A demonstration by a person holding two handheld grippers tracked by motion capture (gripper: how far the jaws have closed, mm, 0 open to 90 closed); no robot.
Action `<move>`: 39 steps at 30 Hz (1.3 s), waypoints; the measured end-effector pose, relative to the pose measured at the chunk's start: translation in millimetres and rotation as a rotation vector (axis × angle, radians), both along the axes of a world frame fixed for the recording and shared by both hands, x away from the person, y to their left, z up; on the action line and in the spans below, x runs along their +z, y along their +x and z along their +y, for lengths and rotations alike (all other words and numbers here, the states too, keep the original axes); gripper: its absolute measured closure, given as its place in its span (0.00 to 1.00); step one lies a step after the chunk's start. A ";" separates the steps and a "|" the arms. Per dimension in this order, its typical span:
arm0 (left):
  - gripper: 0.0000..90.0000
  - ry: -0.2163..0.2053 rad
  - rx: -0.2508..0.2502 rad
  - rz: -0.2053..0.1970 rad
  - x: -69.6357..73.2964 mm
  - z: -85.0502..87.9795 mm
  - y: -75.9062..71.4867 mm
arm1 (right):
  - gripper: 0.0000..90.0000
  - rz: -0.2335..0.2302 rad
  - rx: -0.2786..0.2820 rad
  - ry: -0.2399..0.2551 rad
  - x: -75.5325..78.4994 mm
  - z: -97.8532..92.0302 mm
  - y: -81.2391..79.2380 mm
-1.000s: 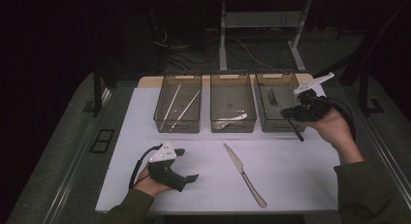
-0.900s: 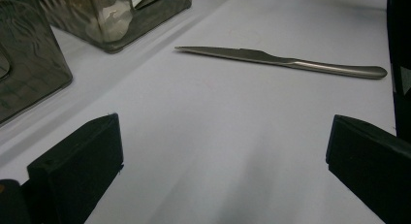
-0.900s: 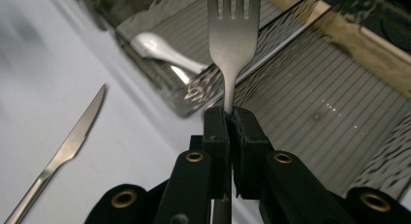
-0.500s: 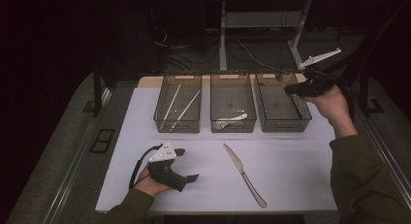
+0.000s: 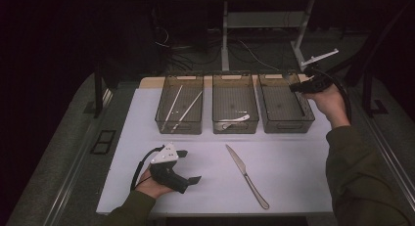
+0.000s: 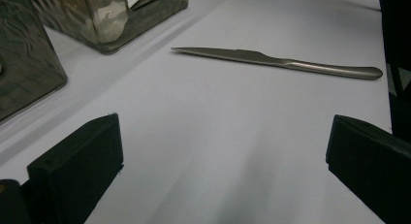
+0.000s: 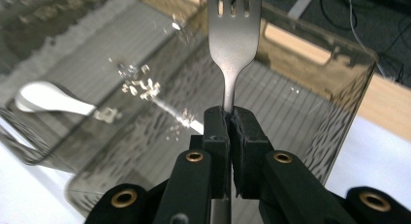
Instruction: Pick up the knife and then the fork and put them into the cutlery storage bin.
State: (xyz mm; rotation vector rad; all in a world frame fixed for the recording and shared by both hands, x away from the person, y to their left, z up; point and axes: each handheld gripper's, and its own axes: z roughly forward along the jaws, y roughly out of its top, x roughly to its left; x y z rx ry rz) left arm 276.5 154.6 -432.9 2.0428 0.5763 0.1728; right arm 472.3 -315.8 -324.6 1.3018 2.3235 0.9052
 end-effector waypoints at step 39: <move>0.00 0.003 -0.001 -0.004 -0.2 -0.3 -0.1 | 0.61 0.092 0.002 0.005 -53.2 -1.4 1.7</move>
